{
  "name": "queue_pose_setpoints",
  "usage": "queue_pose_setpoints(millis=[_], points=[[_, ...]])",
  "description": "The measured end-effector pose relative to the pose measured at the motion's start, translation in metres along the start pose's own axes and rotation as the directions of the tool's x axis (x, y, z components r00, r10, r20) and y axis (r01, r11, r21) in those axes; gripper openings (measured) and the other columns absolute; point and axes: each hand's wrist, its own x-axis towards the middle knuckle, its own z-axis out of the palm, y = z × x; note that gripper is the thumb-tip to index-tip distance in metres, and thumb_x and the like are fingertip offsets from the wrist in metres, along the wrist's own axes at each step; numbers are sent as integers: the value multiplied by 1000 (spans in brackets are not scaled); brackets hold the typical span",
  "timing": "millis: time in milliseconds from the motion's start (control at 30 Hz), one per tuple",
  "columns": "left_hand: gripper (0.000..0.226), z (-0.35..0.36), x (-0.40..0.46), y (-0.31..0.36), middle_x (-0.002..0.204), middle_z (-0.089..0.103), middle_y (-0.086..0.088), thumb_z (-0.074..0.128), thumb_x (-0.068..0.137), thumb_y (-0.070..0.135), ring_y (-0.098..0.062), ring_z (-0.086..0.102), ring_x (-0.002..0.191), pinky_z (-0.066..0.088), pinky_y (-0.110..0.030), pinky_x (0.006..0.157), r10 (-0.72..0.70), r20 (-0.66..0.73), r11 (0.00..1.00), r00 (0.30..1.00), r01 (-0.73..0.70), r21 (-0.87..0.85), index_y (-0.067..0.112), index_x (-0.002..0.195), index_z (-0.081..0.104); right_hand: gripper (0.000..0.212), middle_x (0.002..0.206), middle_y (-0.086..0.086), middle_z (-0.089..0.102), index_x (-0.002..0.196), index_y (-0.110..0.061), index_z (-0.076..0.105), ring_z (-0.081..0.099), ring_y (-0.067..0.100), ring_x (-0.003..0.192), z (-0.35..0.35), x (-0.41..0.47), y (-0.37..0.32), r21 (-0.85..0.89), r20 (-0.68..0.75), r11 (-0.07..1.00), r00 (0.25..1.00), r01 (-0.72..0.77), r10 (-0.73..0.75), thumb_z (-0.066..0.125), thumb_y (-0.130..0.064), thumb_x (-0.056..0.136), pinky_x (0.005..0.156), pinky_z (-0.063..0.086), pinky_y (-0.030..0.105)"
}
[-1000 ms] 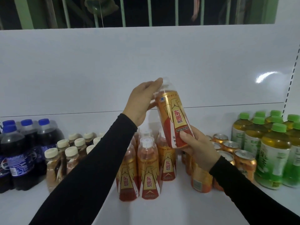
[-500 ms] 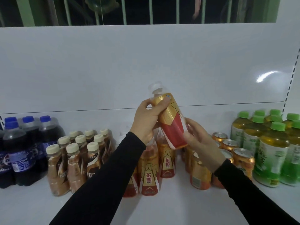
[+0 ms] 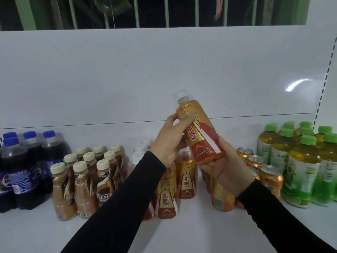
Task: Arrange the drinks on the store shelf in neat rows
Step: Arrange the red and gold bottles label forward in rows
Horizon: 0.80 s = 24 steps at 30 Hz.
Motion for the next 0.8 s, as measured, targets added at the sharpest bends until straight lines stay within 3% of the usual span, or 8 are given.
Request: queue_pose_setpoints(millis=[100, 167, 267, 400, 467, 567, 633, 800], points=[[55, 0, 1, -3, 90, 77, -4, 75, 88, 35, -19, 75, 82, 59, -36, 73, -8, -19, 1000, 1000, 8, 11, 18, 135, 50, 40, 104, 6, 75, 120, -22, 56, 73, 23, 96, 0, -1, -2, -20, 6, 999, 1000, -26, 26, 44, -47, 91, 77, 61, 34], [56, 0, 1, -5, 90, 77, -3, 75, 87, 36, -19, 75, 83, 60, -36, 71, -8, -48, 1000, 999, 8, 9, 19, 134, 51, 37, 105, 3, 74, 120, -25, 56, 72, 16, 96, -1, -1, -2, -191, -31, 982, 1000, -6, 0, 43, -48, 95, 74, 61, 31], [54, 1, 0, -8, 98, 76, -6, 76, 86, 37, -21, 76, 84, 62, -38, 70, 17, -87, 999, 996, -13, 42, 24, 131, 50, 51, 116, -7, 65, 127, -35, 47, 67, 4, 100, -1, -4, -3, -545, -25, 829, 987, 122, -162, 58, -53, 80, 73, 58, 23], [51, 4, -2, -10, 103, 75, -8, 78, 85, 37, -20, 76, 83, 63, -42, 76, 55, -120, 997, 991, -47, 62, 30, 125, 47, 62, 114, -16, 61, 126, -38, 46, 66, 7, 102, -1, -6, -1, -660, -30, 724, 957, 197, -288, 68, -51, 70, 78, 59, 26], [50, 3, -1, -7, 98, 75, -7, 77, 86, 36, -18, 76, 80, 63, -38, 76, 58, -107, 997, 993, -51, 60, 26, 127, 50, 60, 115, -8, 66, 131, -30, 51, 68, 11, 102, -1, -6, -2, -572, -56, 799, 963, 184, -262, 67, -46, 75, 77, 60, 28], [56, 0, 0, -5, 93, 77, -7, 77, 86, 34, -22, 75, 86, 61, -39, 82, 32, -60, 999, 998, -31, 22, 22, 133, 50, 55, 112, 8, 72, 129, -16, 55, 71, 22, 100, -2, -4, -5, -221, -81, 974, 995, 45, -64, 62, -39, 79, 76, 60, 33], [61, 0, -2, -5, 100, 76, -8, 77, 85, 35, -25, 75, 90, 61, -41, 80, 8, -27, 1000, 1000, -7, 21, 25, 136, 47, 52, 113, 12, 72, 129, -15, 53, 71, 27, 101, -1, -4, -7, -70, -46, 997, 999, -32, 29, 57, -40, 83, 77, 61, 34], [63, 3, -4, -5, 91, 78, -4, 79, 83, 36, -23, 76, 85, 60, -39, 73, 7, -51, 1000, 999, -6, 25, 27, 136, 46, 47, 119, 9, 70, 130, -24, 53, 70, 26, 105, 2, -5, -7, -82, 6, 995, 998, -58, 59, 47, -49, 90, 80, 60, 33]])
